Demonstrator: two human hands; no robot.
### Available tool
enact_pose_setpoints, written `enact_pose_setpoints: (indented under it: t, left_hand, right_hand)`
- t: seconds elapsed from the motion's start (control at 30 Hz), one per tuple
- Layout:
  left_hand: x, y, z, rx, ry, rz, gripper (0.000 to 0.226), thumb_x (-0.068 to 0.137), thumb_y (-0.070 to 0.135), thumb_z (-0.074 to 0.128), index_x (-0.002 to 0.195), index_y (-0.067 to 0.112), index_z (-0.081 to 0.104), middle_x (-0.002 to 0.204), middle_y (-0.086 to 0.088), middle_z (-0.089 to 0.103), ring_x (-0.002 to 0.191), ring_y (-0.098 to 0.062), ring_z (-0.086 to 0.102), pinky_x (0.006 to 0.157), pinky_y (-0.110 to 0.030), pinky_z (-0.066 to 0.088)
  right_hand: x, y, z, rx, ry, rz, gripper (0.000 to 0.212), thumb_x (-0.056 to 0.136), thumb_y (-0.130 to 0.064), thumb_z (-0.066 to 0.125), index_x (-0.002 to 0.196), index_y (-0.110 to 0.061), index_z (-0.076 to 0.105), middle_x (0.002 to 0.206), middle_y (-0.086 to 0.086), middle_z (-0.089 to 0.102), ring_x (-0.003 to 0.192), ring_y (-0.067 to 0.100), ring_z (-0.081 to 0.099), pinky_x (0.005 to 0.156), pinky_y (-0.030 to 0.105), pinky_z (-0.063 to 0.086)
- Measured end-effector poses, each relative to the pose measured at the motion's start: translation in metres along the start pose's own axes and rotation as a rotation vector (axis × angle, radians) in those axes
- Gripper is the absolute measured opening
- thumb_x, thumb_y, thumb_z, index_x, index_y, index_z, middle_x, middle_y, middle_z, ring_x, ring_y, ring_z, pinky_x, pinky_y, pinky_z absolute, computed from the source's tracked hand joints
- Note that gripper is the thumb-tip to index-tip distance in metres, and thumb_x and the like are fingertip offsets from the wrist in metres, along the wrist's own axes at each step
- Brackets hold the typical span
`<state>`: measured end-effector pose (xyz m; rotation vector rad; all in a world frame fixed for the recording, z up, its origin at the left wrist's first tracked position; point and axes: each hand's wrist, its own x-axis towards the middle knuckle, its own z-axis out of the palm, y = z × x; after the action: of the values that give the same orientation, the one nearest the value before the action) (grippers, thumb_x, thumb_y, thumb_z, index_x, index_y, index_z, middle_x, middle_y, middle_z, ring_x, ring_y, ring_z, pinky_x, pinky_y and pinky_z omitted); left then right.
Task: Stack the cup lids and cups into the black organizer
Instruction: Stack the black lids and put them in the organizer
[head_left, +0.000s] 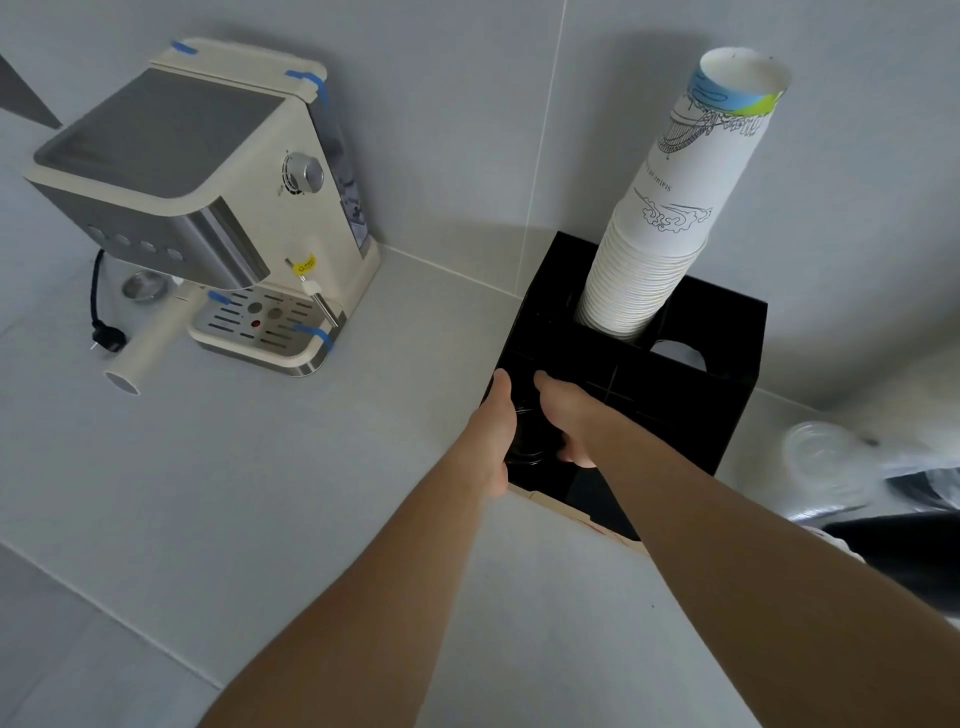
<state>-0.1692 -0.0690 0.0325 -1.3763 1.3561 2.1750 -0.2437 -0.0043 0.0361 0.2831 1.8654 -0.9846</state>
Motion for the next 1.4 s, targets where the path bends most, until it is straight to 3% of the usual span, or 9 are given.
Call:
enact_pose_setpoints:
  t: [0.07, 0.2, 0.53, 0.83, 1.13, 1.27, 1.4]
  left_hand:
    - [0.006, -0.001, 0.0, 0.004, 0.009, -0.014, 0.091, 0.072, 0.082, 0.032, 0.144, 0.027, 0.044, 0.145, -0.006, 0.051, 0.133, -0.025, 0.048, 0.113, -0.044, 0.036]
    - [0.001, 0.003, 0.001, 0.009, 0.002, -0.008, 0.076, 0.085, 0.075, 0.03, 0.137, 0.024, 0.053, 0.131, -0.008, 0.062, 0.12, -0.026, 0.058, 0.108, -0.043, 0.043]
    - [0.002, 0.001, 0.002, 0.052, 0.04, -0.01, 0.096, 0.069, 0.083, 0.03, 0.146, 0.027, 0.04, 0.149, -0.006, 0.047, 0.137, -0.024, 0.043, 0.115, -0.044, 0.032]
    - [-0.01, 0.006, 0.003, 0.088, 0.036, -0.005, 0.076, 0.091, 0.069, 0.023, 0.15, 0.022, 0.032, 0.155, -0.006, 0.038, 0.141, -0.024, 0.036, 0.115, -0.039, 0.026]
    - [-0.03, 0.001, -0.016, -0.037, 0.064, 0.048, 0.07, 0.095, 0.06, 0.034, 0.149, 0.016, 0.033, 0.155, -0.008, 0.036, 0.142, -0.025, 0.034, 0.114, -0.038, 0.031]
    - [-0.046, -0.003, -0.028, -0.087, -0.017, 0.073, 0.073, 0.097, 0.056, 0.034, 0.148, 0.003, 0.032, 0.155, -0.013, 0.035, 0.143, -0.026, 0.034, 0.116, -0.039, 0.03]
    - [-0.058, -0.012, -0.039, -0.101, -0.039, 0.107, 0.07, 0.097, 0.056, 0.036, 0.144, 0.003, 0.041, 0.151, -0.013, 0.043, 0.138, -0.026, 0.043, 0.114, -0.041, 0.034]
  right_hand:
    - [0.001, -0.002, 0.0, -0.003, -0.015, 0.016, 0.072, 0.1, -0.059, 0.028, 0.159, -0.018, 0.023, 0.164, 0.011, 0.028, 0.15, 0.031, 0.029, 0.122, 0.049, 0.024]
    - [0.0, -0.003, -0.002, 0.006, -0.031, 0.01, 0.07, 0.101, -0.057, 0.028, 0.158, -0.017, 0.022, 0.164, 0.011, 0.028, 0.15, 0.03, 0.028, 0.12, 0.047, 0.024]
    - [0.001, -0.004, -0.003, -0.001, -0.024, 0.008, 0.072, 0.1, -0.059, 0.03, 0.157, -0.016, 0.024, 0.164, 0.01, 0.028, 0.15, 0.029, 0.028, 0.122, 0.045, 0.025]
    - [-0.008, -0.001, -0.002, 0.051, -0.006, -0.044, 0.075, 0.1, -0.06, 0.029, 0.159, -0.015, 0.018, 0.167, 0.009, 0.021, 0.153, 0.028, 0.021, 0.124, 0.045, 0.019]
    - [-0.03, 0.001, -0.016, 0.25, 0.058, -0.103, 0.082, 0.096, -0.064, 0.034, 0.157, -0.01, 0.027, 0.163, 0.012, 0.03, 0.148, 0.029, 0.032, 0.12, 0.043, 0.031]
    - [-0.051, 0.014, -0.03, 0.339, -0.009, -0.118, 0.082, 0.098, -0.062, 0.034, 0.153, -0.001, 0.031, 0.16, 0.016, 0.035, 0.147, 0.031, 0.035, 0.119, 0.043, 0.03]
    - [-0.077, 0.034, -0.042, 0.395, -0.038, -0.152, 0.073, 0.101, -0.058, 0.034, 0.15, -0.004, 0.04, 0.155, 0.016, 0.045, 0.141, 0.032, 0.043, 0.118, 0.044, 0.033]
